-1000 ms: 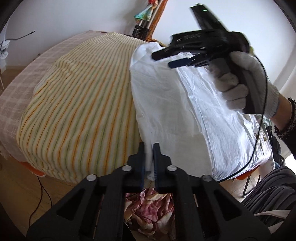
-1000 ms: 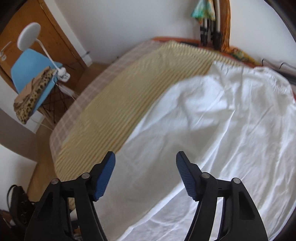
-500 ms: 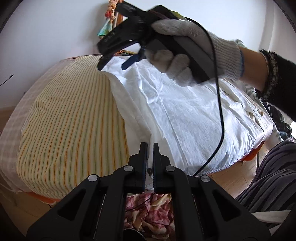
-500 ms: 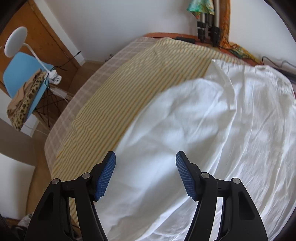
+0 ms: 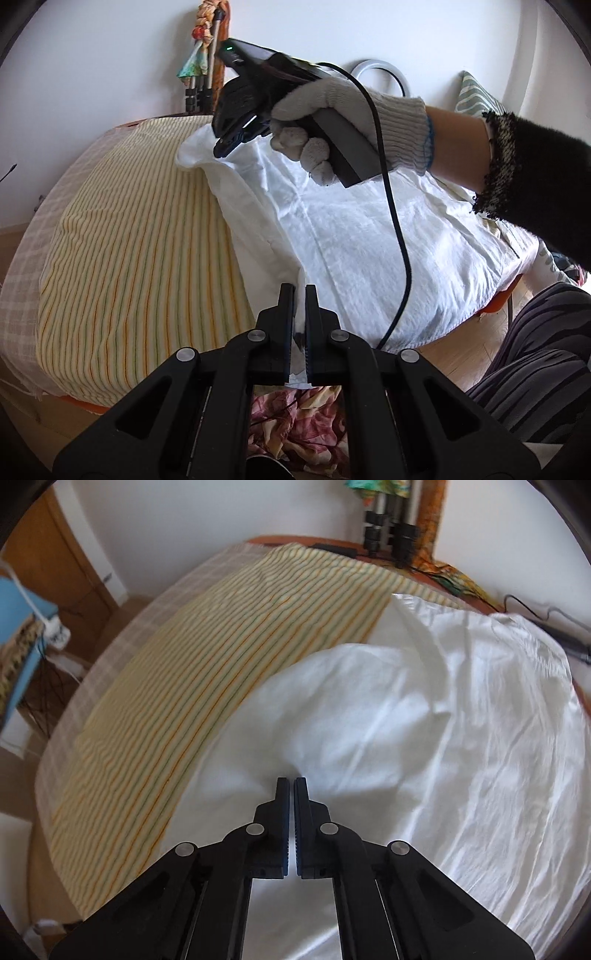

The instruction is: Fold small clothes

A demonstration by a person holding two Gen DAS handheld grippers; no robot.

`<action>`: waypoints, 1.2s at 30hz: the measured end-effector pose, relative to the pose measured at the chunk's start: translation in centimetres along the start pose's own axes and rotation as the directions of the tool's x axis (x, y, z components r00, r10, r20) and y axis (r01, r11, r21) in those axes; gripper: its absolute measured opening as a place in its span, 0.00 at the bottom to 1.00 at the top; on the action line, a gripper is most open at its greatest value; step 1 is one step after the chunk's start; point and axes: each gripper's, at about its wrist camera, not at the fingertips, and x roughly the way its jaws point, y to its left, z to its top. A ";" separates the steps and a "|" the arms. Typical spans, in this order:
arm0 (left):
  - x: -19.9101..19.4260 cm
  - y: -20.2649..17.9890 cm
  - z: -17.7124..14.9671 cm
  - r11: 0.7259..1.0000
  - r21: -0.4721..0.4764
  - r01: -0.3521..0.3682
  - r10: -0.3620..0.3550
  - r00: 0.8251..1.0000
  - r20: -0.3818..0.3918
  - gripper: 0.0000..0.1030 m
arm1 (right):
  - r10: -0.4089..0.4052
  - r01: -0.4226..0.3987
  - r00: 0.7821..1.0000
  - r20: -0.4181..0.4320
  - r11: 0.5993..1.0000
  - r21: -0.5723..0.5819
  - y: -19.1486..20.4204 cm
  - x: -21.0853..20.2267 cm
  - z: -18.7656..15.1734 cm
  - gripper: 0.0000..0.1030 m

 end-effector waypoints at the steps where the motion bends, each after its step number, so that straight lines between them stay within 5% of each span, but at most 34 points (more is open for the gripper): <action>1: 0.0 -0.4 0.2 1.000 0.012 0.011 -0.011 1.000 0.000 0.03 | 0.021 -0.022 1.000 0.021 0.999 0.031 -1.0 -0.7 -0.1 0.00; 4: 0.1 -1.9 0.7 0.998 0.053 0.046 -0.046 0.999 -0.003 0.03 | 0.109 -0.122 0.990 0.093 0.982 0.144 -5.1 -2.7 -1.1 0.00; 10: 1.5 -4.6 1.4 0.990 0.119 0.076 -0.074 0.997 -0.021 0.03 | 0.136 -0.160 0.983 0.124 0.966 0.206 -8.5 -5.5 -2.3 0.06; 16: 2.8 -5.7 1.8 0.983 0.137 0.124 -0.117 0.992 -0.056 0.03 | 0.162 -0.167 0.976 0.147 0.986 0.022 -4.0 -8.3 -0.6 0.47; 19: 3.3 -6.6 1.8 0.974 0.163 0.158 -0.147 0.986 -0.075 0.03 | 0.141 -0.138 0.981 0.130 0.990 -0.036 -2.6 -8.4 0.0 0.47; 23: 4.3 -7.8 1.7 0.963 0.194 0.189 -0.170 0.979 -0.112 0.03 | 0.019 -0.017 0.995 0.102 1.000 -0.013 -4.0 -7.4 -0.4 0.47; 30: 5.7 -8.6 1.4 0.947 0.235 0.220 -0.182 0.968 -0.176 0.03 | 0.055 -0.096 0.986 0.158 0.960 0.263 -13.5 -8.6 -2.0 0.47; 34: 6.4 -8.8 1.5 0.948 0.224 0.228 -0.186 0.963 -0.195 0.03 | 0.122 -0.178 0.971 0.207 0.942 0.283 -14.8 -9.6 -1.8 0.48; 36: 6.5 -8.9 1.6 0.948 0.222 0.230 -0.187 0.962 -0.197 0.03 | 0.164 -0.217 0.966 0.198 0.934 0.285 -15.1 -8.8 -1.3 0.59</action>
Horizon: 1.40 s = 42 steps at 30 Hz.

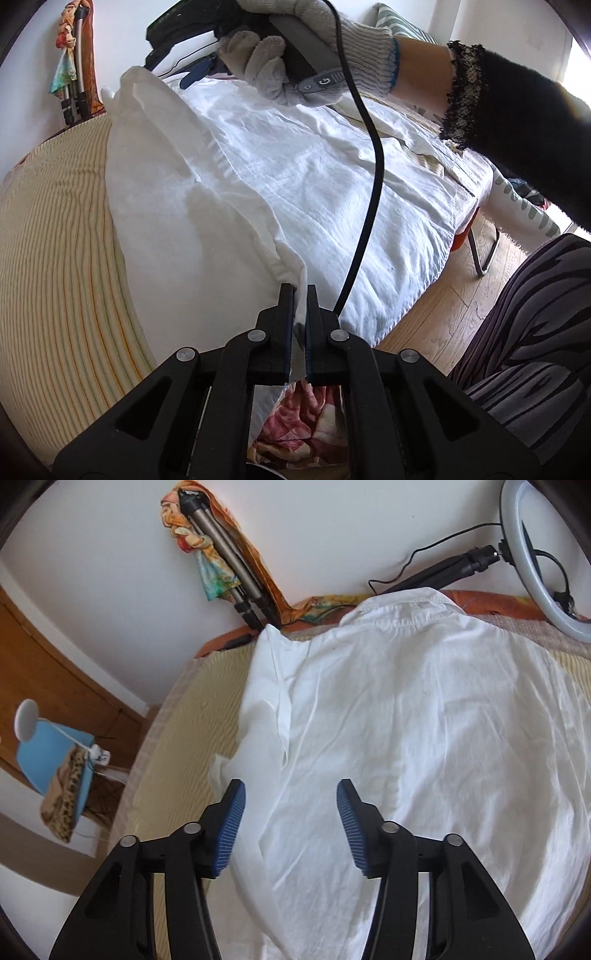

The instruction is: Fold small clothes

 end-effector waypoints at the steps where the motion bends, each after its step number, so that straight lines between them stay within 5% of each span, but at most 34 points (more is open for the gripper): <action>1: 0.1 -0.1 0.1 1.000 0.002 0.000 0.000 1.000 -0.002 0.03 | 0.012 -0.012 1.000 -0.011 1.000 0.014 -0.3 0.3 0.2 0.59; 8: 0.2 0.0 1.1 0.999 -0.006 0.034 -0.034 0.999 0.000 0.03 | 0.118 -0.130 0.989 0.086 0.981 0.146 -4.5 -2.3 1.2 0.59; 17: 0.5 -0.2 1.4 0.999 -0.025 0.042 -0.042 0.999 0.001 0.03 | 0.040 -0.039 0.999 -0.019 0.999 0.029 -3.0 2.1 1.5 0.60; 19: 0.6 -0.3 1.4 0.999 -0.020 0.038 -0.038 0.999 -0.003 0.03 | 0.051 -0.052 0.998 -0.047 0.998 -0.022 -1.9 3.1 1.4 0.41; 20: 0.6 -0.4 1.4 0.999 -0.018 0.037 -0.037 0.999 -0.003 0.03 | 0.015 -0.019 0.998 -0.069 0.998 -0.065 -1.1 3.6 1.4 0.12; 24: 0.5 -0.3 1.3 0.998 -0.034 0.058 -0.058 0.998 -0.003 0.03 | -0.192 0.176 0.979 -0.071 0.967 -0.186 -0.7 5.2 1.4 0.05; 29: -0.7 -0.9 0.8 0.998 -0.010 0.057 -0.058 0.998 -0.013 0.04 | -0.214 0.194 0.973 -0.083 0.961 -0.199 -1.4 6.3 1.0 0.05; 35: -5.2 0.8 -1.0 0.994 -0.100 0.046 -0.043 0.998 0.035 0.35 | -0.225 0.216 0.973 -0.044 0.965 -0.147 -2.8 3.2 0.9 0.19; 38: -6.9 3.8 -2.3 0.968 -0.249 0.020 -0.003 0.998 0.070 0.38 | -0.194 0.188 0.981 -0.029 0.972 -0.142 -3.0 0.7 0.3 0.19; 42: -5.6 7.5 -3.9 0.897 -0.439 0.055 -0.039 0.998 0.046 0.37 | -0.084 0.074 0.995 -0.059 0.984 -0.161 -2.5 -3.2 -3.4 0.41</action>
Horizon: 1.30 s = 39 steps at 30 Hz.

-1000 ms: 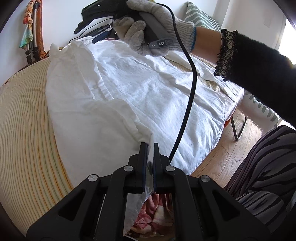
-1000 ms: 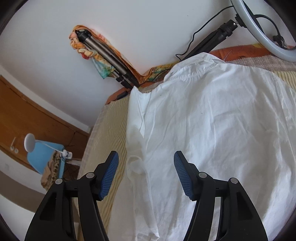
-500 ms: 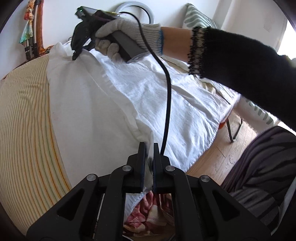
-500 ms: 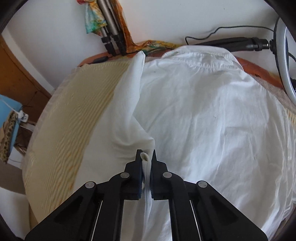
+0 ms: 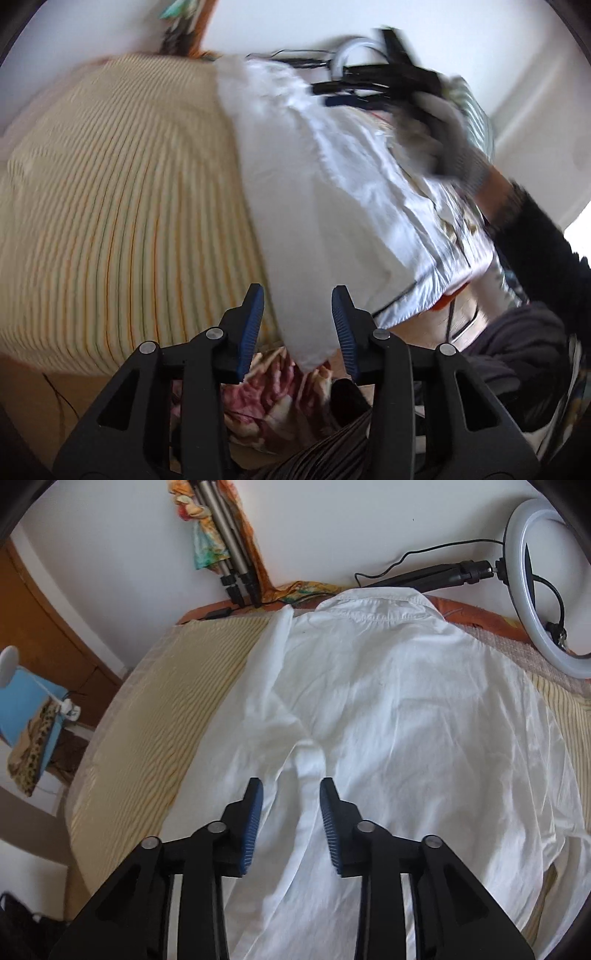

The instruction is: Fold small clothes

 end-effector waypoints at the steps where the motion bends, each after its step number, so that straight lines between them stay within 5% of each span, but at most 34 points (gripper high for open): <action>1: 0.4 0.4 0.0 1.000 -0.020 0.013 -0.013 1.000 -0.014 0.37 | 0.037 -0.037 0.999 -0.013 0.999 0.004 0.2 -0.6 -1.2 0.41; 8: 2.0 0.0 -0.9 0.998 -0.035 0.051 -0.053 0.996 -0.065 0.37 | 0.208 -0.209 0.964 -0.166 0.978 0.009 2.7 -2.0 -12.1 0.41; 11: 2.1 1.1 -0.9 0.987 -0.124 0.100 -0.108 0.993 -0.057 0.31 | 0.226 -0.227 0.950 -0.217 0.974 0.021 3.7 -1.0 -15.3 0.40; 13: 2.6 1.5 -0.9 0.981 -0.158 0.116 -0.127 0.990 -0.058 0.05 | 0.235 -0.237 0.948 -0.215 0.971 0.020 4.3 -0.6 -16.5 0.39; 14: 2.6 1.6 -0.9 0.979 -0.167 0.119 -0.130 0.990 -0.054 0.04 | 0.230 -0.232 0.953 -0.199 0.973 0.013 4.6 -0.6 -16.6 0.38; 17: 1.6 0.7 -0.5 0.986 -0.134 0.102 -0.109 0.993 -0.040 0.01 | 0.239 -0.238 0.948 -0.209 0.971 0.030 5.0 -0.3 -16.6 0.06; 20: -0.2 -0.3 -0.3 0.995 -0.068 0.071 -0.072 0.997 -0.006 0.00 | 0.196 -0.204 0.961 -0.197 0.979 -0.019 5.9 -0.7 -16.5 0.05; 24: 2.2 0.6 -1.1 0.999 -0.026 -0.029 0.027 0.996 -0.084 0.00 | 0.156 -0.169 0.966 -0.205 0.985 -0.043 6.6 0.1 -17.0 0.04; 30: 0.8 0.5 -1.3 0.996 0.039 -0.075 0.077 0.996 -0.042 0.00 | 0.098 -0.121 0.979 -0.179 0.985 -0.122 7.7 -0.6 -17.4 0.08; 34: -0.5 -0.3 0.3 0.990 0.098 -0.104 0.103 0.995 0.014 0.00 | 0.081 -0.091 0.993 -0.086 0.988 -0.127 7.3 -2.5 -17.5 0.10; 39: -0.8 -2.5 2.8 0.975 0.198 -0.101 0.081 0.991 0.104 0.00 | -0.007 0.016 0.998 0.065 0.990 -0.139 5.8 -6.1 -17.7 0.36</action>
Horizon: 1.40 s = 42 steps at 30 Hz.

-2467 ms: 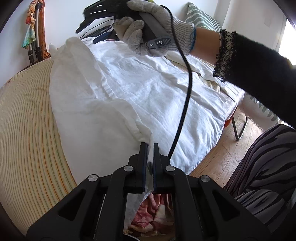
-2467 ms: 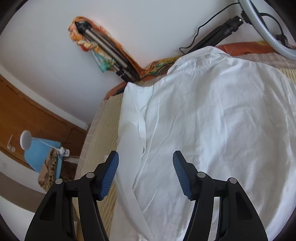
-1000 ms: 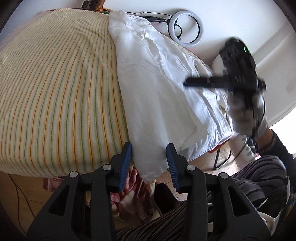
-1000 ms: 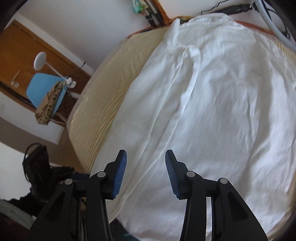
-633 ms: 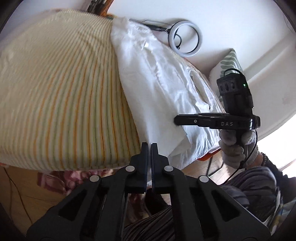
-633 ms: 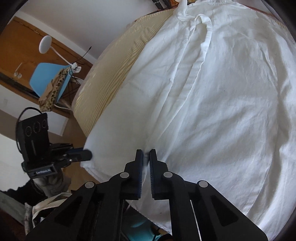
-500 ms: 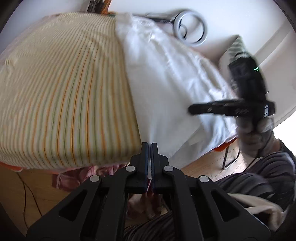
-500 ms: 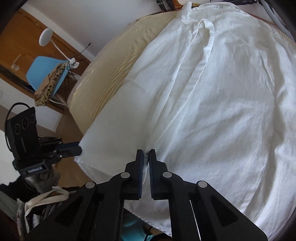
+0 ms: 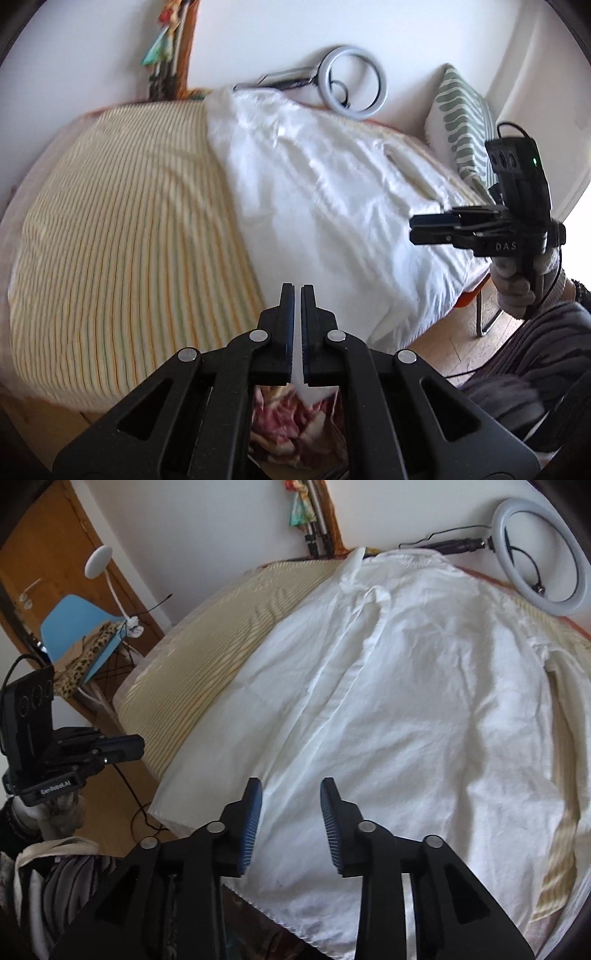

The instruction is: Fold small clothes

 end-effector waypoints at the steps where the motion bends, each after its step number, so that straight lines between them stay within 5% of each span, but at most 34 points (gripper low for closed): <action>1: 0.3 -0.5 0.9 1.000 0.016 0.001 -0.001 1.000 0.008 0.00 | -0.012 0.012 1.000 0.023 1.000 0.007 -0.3 -0.8 -0.2 0.36; 5: 1.5 -2.3 3.6 0.998 0.063 0.022 -0.024 0.999 0.024 0.09 | -0.109 0.102 0.988 0.111 0.993 0.063 -3.5 -4.7 -1.5 0.38; 7: 2.3 -3.3 4.7 0.996 0.080 0.039 -0.041 0.999 0.024 0.32 | -0.166 0.153 0.977 0.135 0.983 0.104 -5.4 -6.5 -2.2 0.44; 14: 5.9 -7.7 7.7 0.975 0.184 0.125 -0.120 0.992 -0.039 0.36 | -0.322 0.283 0.938 0.124 0.923 0.261 -13.6 -12.7 -4.9 0.48; 27: 12.3 -12.5 10.0 0.954 0.236 0.183 -0.154 0.979 -0.136 0.36 | -0.347 0.284 0.936 0.055 0.838 0.466 -26.2 -15.9 -8.0 0.48; 34: 15.5 -13.0 11.2 0.957 0.206 0.203 -0.167 0.970 -0.176 0.36 | -0.257 0.205 0.966 0.037 0.842 0.498 -28.8 -13.7 -7.9 0.47; 37: 16.1 -13.0 11.1 0.958 0.204 0.203 -0.165 0.968 -0.188 0.36 | -0.242 0.212 0.970 0.001 0.855 0.473 -28.5 -12.8 -7.5 0.24; 38: 16.1 -13.0 11.0 0.957 0.207 0.203 -0.164 0.968 -0.190 0.36 | -0.240 0.220 0.971 -0.017 0.856 0.467 -28.4 -12.5 -7.4 0.06; 42: 15.9 -13.0 10.8 0.955 0.221 0.198 -0.159 0.970 -0.184 0.36 | -0.238 0.217 0.971 -0.012 0.863 0.457 -27.6 -12.7 -6.7 0.01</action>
